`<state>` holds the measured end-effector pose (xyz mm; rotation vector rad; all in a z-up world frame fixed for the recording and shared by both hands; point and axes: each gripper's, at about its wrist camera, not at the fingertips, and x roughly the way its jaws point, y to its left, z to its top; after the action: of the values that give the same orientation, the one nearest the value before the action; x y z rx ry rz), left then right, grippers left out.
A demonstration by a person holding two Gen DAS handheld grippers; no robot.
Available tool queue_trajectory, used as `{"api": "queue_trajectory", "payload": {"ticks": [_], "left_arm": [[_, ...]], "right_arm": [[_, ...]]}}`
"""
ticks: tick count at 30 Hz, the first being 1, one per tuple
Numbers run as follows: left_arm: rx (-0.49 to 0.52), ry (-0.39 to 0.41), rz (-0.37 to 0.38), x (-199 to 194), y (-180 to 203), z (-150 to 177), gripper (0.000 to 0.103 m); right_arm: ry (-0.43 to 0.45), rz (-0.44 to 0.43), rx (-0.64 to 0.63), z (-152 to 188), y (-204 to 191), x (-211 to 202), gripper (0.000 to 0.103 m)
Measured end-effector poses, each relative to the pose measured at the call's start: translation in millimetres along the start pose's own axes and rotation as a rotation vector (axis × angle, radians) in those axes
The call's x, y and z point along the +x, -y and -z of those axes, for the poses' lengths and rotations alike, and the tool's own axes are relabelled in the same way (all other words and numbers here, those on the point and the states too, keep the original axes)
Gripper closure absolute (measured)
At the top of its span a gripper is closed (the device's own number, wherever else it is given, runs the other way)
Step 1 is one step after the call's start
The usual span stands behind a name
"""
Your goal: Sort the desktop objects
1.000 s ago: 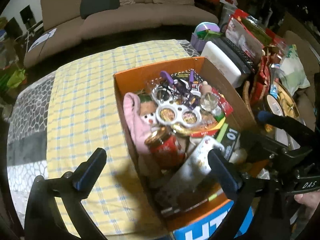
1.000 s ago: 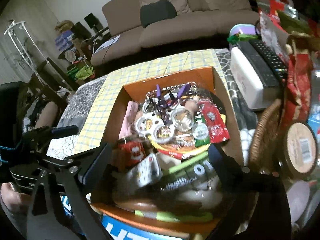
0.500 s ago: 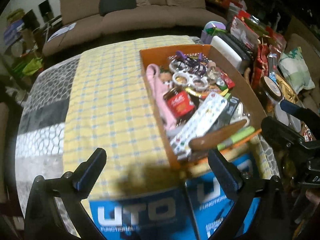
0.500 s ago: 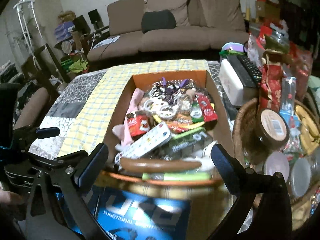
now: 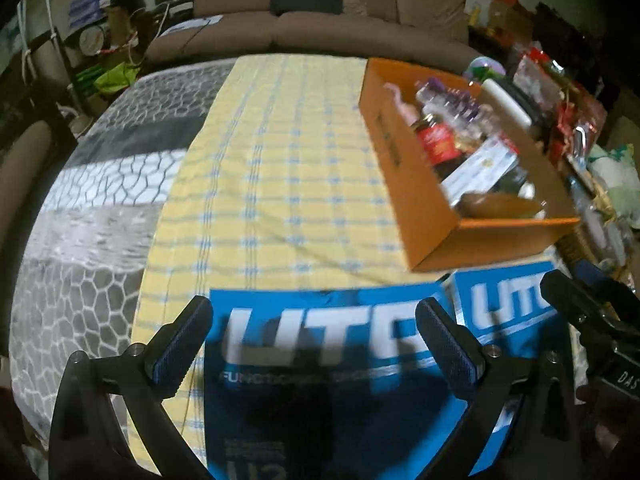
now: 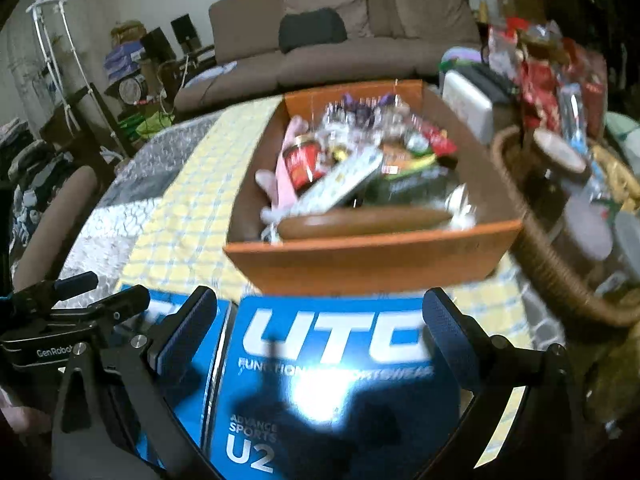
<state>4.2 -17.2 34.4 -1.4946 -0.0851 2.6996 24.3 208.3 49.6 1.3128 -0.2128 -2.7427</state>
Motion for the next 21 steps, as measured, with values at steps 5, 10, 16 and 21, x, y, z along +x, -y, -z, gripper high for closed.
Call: {"api": "queue_trajectory", "payload": {"ticks": [5, 10, 16, 21], "left_arm": [[0.009, -0.004, -0.01, 20.0, 0.1, 9.5, 0.0], [0.027, 0.039, -0.041, 29.4, 6.5, 13.2, 0.0], [0.036, 0.08, -0.044, 33.9, 10.1, 13.1, 0.0], [0.024, 0.084, -0.048, 33.8, 10.6, 12.9, 0.0]], "right_arm": [[-0.015, 0.044, -0.001, 13.3, 1.8, 20.8, 0.0], [-0.046, 0.102, -0.037, 18.8, -0.9, 38.2, 0.0], [-0.069, 0.15, -0.085, 17.0, -6.7, 46.8, 0.0], [-0.069, 0.147, -0.084, 16.9, -6.5, 47.9, 0.0]]}}
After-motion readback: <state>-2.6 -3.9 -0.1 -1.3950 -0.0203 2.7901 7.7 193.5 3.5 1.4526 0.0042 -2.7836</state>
